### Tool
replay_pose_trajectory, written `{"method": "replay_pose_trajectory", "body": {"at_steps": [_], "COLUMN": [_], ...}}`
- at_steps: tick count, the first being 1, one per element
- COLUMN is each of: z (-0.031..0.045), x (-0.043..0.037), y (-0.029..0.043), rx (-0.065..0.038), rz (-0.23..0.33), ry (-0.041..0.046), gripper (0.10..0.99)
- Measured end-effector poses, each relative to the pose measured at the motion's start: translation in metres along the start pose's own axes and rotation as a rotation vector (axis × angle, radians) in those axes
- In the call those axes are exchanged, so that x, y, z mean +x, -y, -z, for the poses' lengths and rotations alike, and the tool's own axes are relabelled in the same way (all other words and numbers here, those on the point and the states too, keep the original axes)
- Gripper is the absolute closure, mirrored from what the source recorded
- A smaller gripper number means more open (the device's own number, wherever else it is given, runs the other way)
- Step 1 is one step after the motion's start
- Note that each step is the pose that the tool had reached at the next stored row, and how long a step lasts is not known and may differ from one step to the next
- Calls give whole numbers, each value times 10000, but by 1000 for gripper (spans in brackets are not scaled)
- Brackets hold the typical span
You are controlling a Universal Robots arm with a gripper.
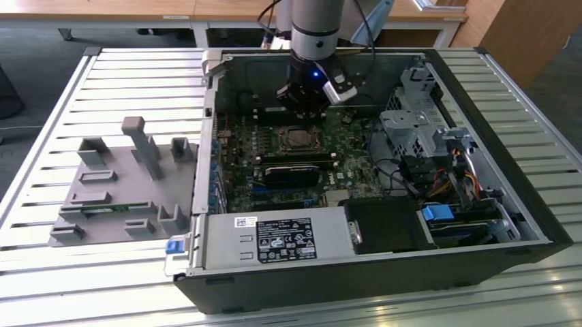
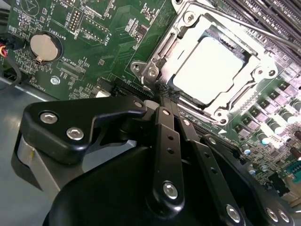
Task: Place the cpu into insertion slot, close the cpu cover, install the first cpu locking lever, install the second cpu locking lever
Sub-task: 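Install the first cpu locking lever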
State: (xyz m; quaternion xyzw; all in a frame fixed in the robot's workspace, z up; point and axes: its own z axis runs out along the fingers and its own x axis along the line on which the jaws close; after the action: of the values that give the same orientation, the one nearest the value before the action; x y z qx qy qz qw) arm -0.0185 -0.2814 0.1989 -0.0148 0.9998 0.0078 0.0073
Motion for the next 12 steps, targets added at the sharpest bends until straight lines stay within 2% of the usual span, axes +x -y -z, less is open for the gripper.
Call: {"method": "replay_pose_trajectory", "body": {"at_steps": [4,7,12], "z": [-19,-24,-19], "x": [-9,-14,-15], "y": [-2,-2,-4], "rx": [53,41,-241], "rz": [1,0,-3], "ry": [-30,-41,-26], "gripper": [980,980,980]}}
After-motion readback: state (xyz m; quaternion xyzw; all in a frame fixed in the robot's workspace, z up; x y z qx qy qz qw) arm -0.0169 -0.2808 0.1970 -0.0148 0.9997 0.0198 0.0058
